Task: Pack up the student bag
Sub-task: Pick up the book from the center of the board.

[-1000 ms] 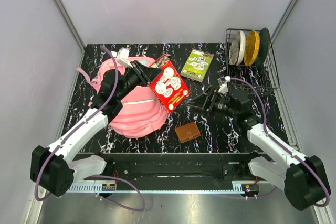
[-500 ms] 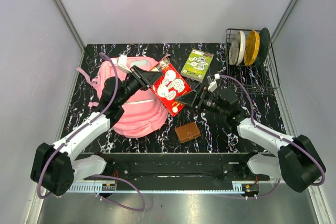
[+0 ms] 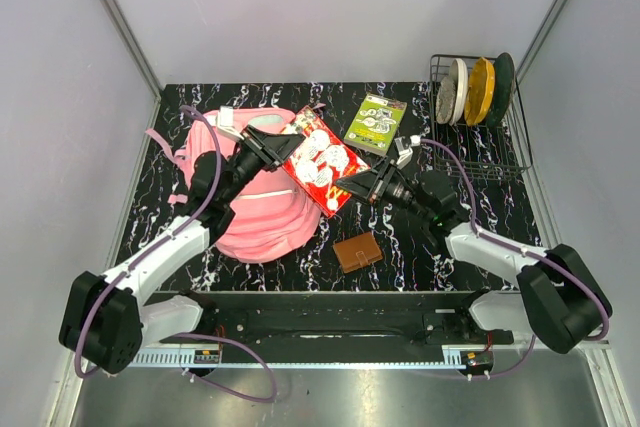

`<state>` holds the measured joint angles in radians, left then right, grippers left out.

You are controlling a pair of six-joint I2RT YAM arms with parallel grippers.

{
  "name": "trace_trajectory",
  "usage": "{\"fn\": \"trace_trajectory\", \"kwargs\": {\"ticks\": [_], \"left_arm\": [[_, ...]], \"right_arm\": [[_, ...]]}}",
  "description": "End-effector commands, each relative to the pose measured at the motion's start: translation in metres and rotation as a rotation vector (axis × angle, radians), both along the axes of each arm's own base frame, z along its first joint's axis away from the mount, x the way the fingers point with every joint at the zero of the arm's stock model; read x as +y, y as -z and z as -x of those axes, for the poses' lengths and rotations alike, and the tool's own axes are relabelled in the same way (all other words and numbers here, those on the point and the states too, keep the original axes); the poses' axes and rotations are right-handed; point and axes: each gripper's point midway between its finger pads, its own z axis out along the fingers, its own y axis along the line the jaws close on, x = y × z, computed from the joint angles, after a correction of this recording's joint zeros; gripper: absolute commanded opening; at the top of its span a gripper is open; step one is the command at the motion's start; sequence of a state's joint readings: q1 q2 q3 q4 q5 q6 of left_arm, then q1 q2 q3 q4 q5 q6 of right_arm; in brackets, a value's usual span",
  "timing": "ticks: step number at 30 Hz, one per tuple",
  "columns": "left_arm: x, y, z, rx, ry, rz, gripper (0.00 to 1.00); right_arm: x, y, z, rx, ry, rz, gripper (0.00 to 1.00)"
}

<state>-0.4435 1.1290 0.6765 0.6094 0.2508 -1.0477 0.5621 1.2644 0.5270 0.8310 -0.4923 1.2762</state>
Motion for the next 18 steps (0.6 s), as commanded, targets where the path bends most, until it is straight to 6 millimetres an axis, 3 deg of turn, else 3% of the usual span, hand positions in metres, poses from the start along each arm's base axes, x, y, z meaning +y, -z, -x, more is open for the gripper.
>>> {"fn": "trace_trajectory", "kwargs": {"ticks": [1, 2, 3, 4, 5, 6, 7, 8, 9, 10, 11, 12, 13, 15, 16, 18], "left_arm": [[-0.009, -0.013, 0.012, -0.052, 0.067, 0.048, 0.00], [-0.009, -0.010, 0.012, -0.046, 0.068, 0.041, 0.04], [-0.010, -0.008, 0.012, -0.043, 0.069, 0.031, 0.17], [-0.010, 0.000, 0.012, -0.018, 0.074, 0.004, 0.39], [-0.011, -0.003, 0.012, -0.042, 0.071, -0.041, 0.59], [-0.010, 0.000, 0.011, -0.039, 0.066, -0.085, 0.72], [-0.008, 0.021, 0.010, 0.034, 0.057, -0.166, 0.80], [-0.003, 0.013, 0.008, -0.015, 0.035, -0.242, 0.99], [0.002, 0.018, 0.008, -0.007, 0.021, -0.297, 0.99], [0.012, 0.041, 0.009, 0.071, -0.008, -0.387, 0.99], [0.022, 0.038, 0.009, 0.034, -0.040, -0.467, 0.99], [0.031, 0.046, 0.011, 0.057, -0.066, -0.522, 0.99], [0.047, 0.068, 0.015, 0.134, -0.105, -0.612, 0.99], [0.062, 0.073, 0.022, 0.112, -0.118, -0.729, 0.99], [0.071, 0.089, 0.031, 0.166, -0.109, -0.795, 0.99], [0.076, 0.098, 0.039, 0.175, -0.070, -0.873, 0.99]], "right_arm": [[-0.002, -0.041, 0.007, -0.128, -0.004, -0.091, 0.18], [-0.002, -0.038, 0.006, -0.112, 0.002, -0.070, 0.10], [-0.003, -0.038, 0.005, -0.111, 0.014, -0.054, 0.03], [-0.006, -0.046, 0.006, -0.151, 0.032, -0.036, 0.00], [-0.008, -0.031, 0.003, -0.095, 0.047, 0.022, 0.00], [-0.012, -0.030, -0.001, -0.088, 0.086, 0.052, 0.00], [-0.018, -0.039, -0.001, -0.122, 0.118, 0.076, 0.00], [-0.023, -0.017, -0.002, -0.043, 0.146, 0.159, 0.00], [-0.033, -0.013, -0.011, -0.025, 0.224, 0.196, 0.00], [-0.042, -0.018, -0.010, -0.042, 0.262, 0.220, 0.00], [-0.050, 0.000, -0.009, 0.015, 0.290, 0.285, 0.00], [-0.060, 0.004, -0.015, 0.032, 0.355, 0.312, 0.00], [-0.067, 0.004, -0.014, 0.036, 0.382, 0.323, 0.00], [-0.078, 0.016, -0.015, 0.075, 0.431, 0.365, 0.00], [-0.082, 0.019, -0.015, 0.081, 0.442, 0.370, 0.00], [-0.087, 0.032, -0.014, 0.114, 0.457, 0.400, 0.00]]}}
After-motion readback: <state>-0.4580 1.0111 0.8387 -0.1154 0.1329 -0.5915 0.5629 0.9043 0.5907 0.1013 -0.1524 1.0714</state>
